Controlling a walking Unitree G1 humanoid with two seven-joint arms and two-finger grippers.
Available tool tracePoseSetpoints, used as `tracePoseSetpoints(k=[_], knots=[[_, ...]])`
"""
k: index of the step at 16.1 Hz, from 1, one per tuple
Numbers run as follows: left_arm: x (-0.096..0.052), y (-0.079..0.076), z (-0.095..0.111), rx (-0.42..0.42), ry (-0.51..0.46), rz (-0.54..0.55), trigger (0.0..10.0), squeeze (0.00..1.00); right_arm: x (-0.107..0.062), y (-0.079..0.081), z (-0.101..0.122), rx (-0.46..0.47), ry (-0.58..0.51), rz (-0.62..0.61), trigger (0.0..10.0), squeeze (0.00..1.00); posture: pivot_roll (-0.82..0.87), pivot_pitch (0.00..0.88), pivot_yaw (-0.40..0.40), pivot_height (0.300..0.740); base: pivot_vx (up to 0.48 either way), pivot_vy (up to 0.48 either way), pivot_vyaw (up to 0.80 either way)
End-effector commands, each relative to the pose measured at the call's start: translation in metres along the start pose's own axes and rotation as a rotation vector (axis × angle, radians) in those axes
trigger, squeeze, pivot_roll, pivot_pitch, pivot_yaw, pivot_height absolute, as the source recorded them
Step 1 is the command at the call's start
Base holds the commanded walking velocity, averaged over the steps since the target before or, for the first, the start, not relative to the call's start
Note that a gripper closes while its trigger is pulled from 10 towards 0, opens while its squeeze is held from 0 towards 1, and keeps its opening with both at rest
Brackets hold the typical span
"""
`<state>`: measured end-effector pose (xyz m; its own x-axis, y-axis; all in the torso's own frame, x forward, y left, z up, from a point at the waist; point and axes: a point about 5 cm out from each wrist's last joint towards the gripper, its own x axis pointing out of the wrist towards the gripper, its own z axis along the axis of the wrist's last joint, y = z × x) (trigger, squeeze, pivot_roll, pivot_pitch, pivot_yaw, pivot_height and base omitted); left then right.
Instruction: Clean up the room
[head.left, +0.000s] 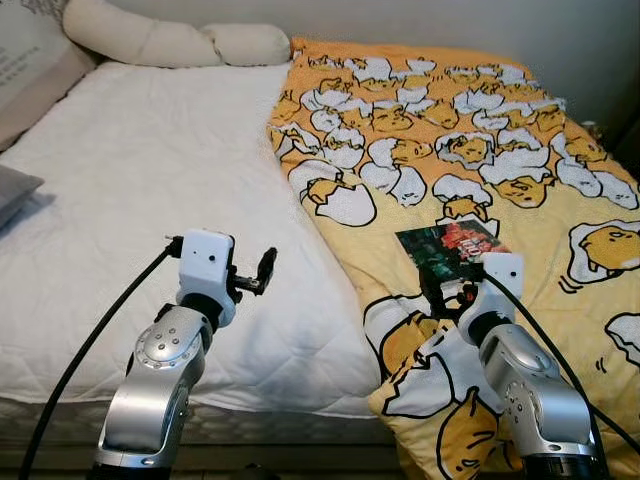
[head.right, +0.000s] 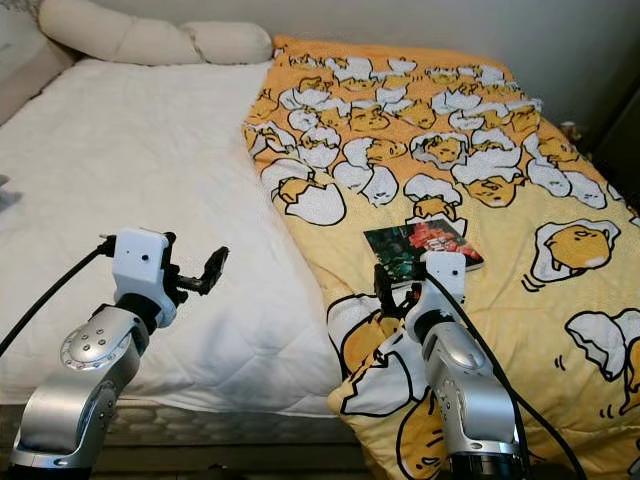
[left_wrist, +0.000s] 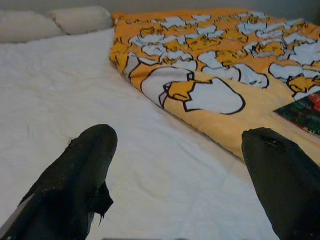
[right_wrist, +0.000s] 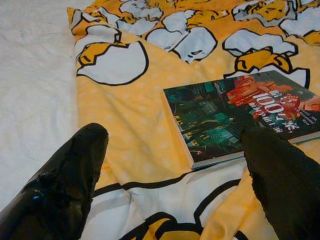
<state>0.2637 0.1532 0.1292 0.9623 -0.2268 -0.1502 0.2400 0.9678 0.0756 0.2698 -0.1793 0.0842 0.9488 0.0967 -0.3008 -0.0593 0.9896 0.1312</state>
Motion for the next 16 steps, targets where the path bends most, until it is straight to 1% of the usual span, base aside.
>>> tracePoseSetpoints(k=[1, 5, 6, 7, 9, 10, 11, 13, 15, 16], knots=[[0.001, -0.001, 0.002, 0.005, 0.003, -0.015, 10.0, 0.00, 0.001, -0.002, 0.003, 0.003, -0.001, -0.013, 10.0, 0.00, 0.02, 0.000, -0.008, 0.740, 0.000, 0.000, 0.00], [0.001, -0.001, 0.002, 0.010, 0.009, -0.016, 10.0, 0.00, 0.001, -0.003, 0.002, 0.005, 0.006, -0.017, 10.0, 0.00, 0.02, 0.000, -0.006, 0.740, 0.000, 0.000, 0.00], [0.001, -0.001, 0.002, 0.009, 0.011, -0.018, 10.0, 0.00, 0.002, -0.001, 0.002, 0.033, -0.001, 0.003, 10.0, 0.00, 0.02, 0.000, -0.002, 0.740, 0.000, 0.000, 0.00], [0.002, -0.001, 0.003, 0.017, 0.013, -0.036, 10.0, 0.00, 0.009, 0.000, 0.004, 0.052, 0.006, 0.009, 10.0, 1.00, 0.02, 0.000, 0.008, 0.740, 0.000, 0.000, 0.00], [0.003, -0.001, 0.005, 0.033, 0.014, -0.068, 10.0, 0.00, 0.021, -0.004, 0.007, 0.081, 0.027, -0.019, 10.0, 1.00, 0.03, 0.000, 0.016, 0.740, 0.000, 0.000, 0.00], [0.002, 0.002, 0.009, 0.052, 0.012, -0.118, 10.0, 0.00, 0.038, -0.013, 0.014, 0.152, 0.035, -0.087, 10.0, 1.00, 0.04, 0.000, 0.030, 0.740, 0.000, 0.000, 0.00], [0.000, 0.004, 0.012, 0.075, 0.013, -0.171, 10.0, 0.00, 0.049, -0.020, 0.019, 0.220, 0.035, -0.137, 10.0, 1.00, 0.05, 0.000, 0.034, 0.740, 0.000, 0.000, 0.00], [-0.001, 0.003, 0.016, 0.108, 0.037, -0.288, 10.0, 0.00, 0.064, -0.030, 0.023, 0.361, 0.050, -0.201, 10.0, 1.00, 0.08, 0.000, 0.039, 0.740, 0.000, 0.000, 0.00], [-0.002, 0.002, 0.019, 0.125, 0.053, -0.353, 10.0, 0.00, 0.069, -0.034, 0.021, 0.459, 0.071, -0.228, 10.0, 1.00, 0.09, 0.000, 0.043, 0.740, 0.000, 0.000, 0.00], [-0.004, 0.002, 0.020, 0.132, 0.063, -0.380, 10.0, 0.00, 0.071, -0.034, 0.017, 0.532, 0.093, -0.231, 10.0, 1.00, 0.10, 0.000, 0.047, 0.740, 0.000, 0.000, 0.00]])
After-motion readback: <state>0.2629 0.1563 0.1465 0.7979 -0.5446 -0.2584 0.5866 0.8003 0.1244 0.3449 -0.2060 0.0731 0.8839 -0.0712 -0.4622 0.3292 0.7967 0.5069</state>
